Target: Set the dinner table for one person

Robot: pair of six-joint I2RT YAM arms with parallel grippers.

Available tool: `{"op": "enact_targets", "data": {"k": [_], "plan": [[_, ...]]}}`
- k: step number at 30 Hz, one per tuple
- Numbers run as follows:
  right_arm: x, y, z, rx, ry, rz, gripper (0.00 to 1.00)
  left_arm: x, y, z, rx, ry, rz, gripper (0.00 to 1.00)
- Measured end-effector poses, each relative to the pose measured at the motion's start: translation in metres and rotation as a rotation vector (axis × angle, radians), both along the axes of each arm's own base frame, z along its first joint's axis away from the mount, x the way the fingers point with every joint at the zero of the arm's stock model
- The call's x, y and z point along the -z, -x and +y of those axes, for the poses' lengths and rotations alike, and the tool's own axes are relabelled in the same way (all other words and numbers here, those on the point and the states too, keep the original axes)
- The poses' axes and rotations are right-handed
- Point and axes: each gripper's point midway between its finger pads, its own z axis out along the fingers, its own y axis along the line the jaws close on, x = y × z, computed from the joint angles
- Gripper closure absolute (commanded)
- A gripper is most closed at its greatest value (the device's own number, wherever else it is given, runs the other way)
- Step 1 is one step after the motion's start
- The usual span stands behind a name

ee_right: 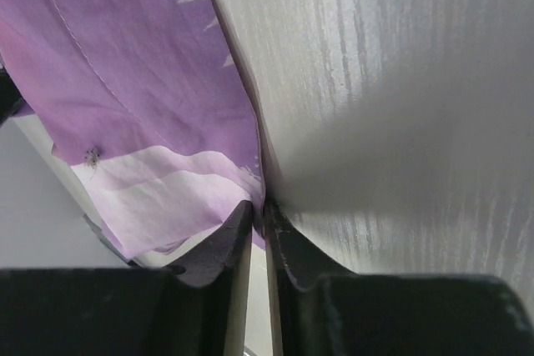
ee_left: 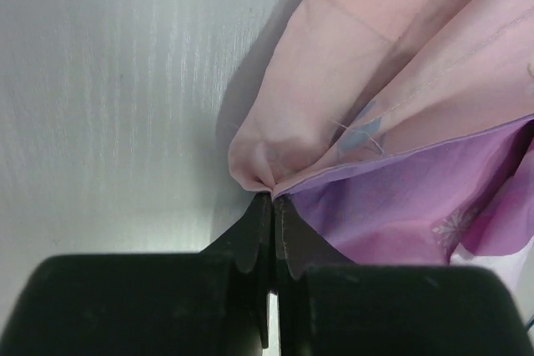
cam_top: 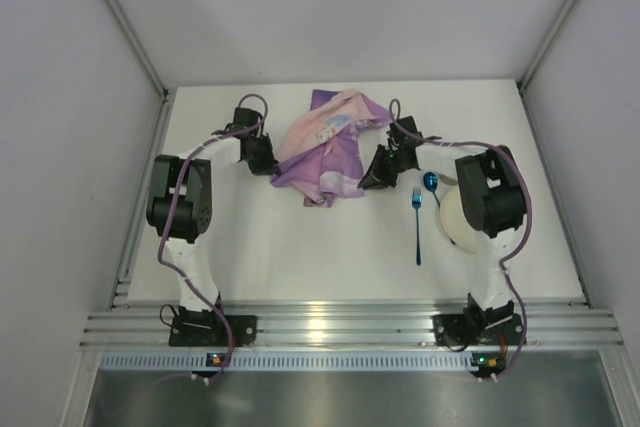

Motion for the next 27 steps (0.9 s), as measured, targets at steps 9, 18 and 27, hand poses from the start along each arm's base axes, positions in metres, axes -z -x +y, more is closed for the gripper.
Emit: {"op": "enact_targets", "data": {"k": [9, 18, 27], "plan": [[0.003, 0.007, 0.015, -0.024, -0.028, 0.017, 1.00, 0.000, 0.006, -0.012, 0.023, 0.055, 0.015, 1.00], [-0.020, -0.006, -0.011, 0.047, -0.032, 0.004, 1.00, -0.044, -0.016, -0.010, 0.011, 0.061, -0.011, 1.00], [-0.269, -0.144, -0.138, 0.333, -0.140, -0.491, 1.00, -0.261, -0.113, 0.014, -0.111, 0.184, -0.474, 1.00]]}}
